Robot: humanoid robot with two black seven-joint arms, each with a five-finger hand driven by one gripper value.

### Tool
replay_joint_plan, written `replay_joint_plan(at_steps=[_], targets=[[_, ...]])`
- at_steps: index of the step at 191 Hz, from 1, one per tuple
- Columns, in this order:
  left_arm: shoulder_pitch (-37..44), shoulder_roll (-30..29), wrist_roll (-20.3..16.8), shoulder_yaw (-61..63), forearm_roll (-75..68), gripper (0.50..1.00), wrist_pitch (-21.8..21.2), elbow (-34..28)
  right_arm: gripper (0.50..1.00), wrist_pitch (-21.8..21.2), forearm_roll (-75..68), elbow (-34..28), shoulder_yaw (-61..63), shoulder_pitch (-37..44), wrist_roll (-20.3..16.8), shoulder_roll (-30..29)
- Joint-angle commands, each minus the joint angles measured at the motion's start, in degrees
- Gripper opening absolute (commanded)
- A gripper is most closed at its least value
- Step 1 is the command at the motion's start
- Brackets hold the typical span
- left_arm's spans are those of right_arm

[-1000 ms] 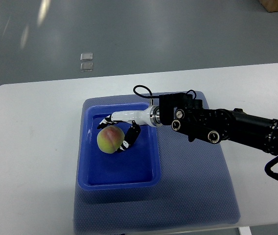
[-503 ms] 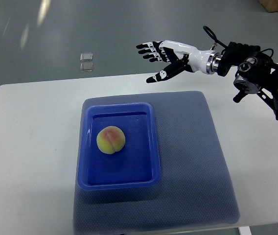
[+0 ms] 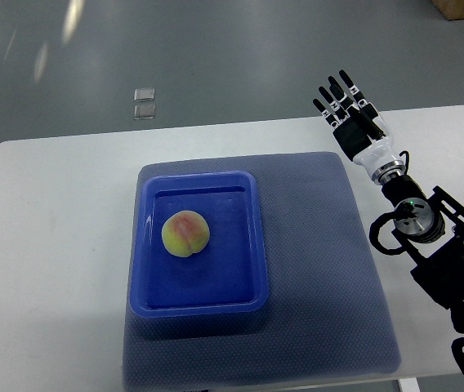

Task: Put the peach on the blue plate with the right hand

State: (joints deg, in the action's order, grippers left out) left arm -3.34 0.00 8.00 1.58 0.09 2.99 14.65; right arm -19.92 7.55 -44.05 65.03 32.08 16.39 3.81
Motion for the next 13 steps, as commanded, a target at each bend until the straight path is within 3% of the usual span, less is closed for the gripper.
replay_joint_plan(at_steps=[1, 13], targets=[[0.0, 0.0, 0.0, 0.0, 0.0, 1.0, 0.0, 0.1, 0.93, -0.6, -1.5, 0.2, 0.1, -0.4, 0.9, -0.6], [0.0, 0.0, 0.0, 0.0, 0.0, 1.0, 0.0, 0.1, 0.93, -0.6, -1.5, 0.2, 0.1, -0.4, 0.9, -0.7]])
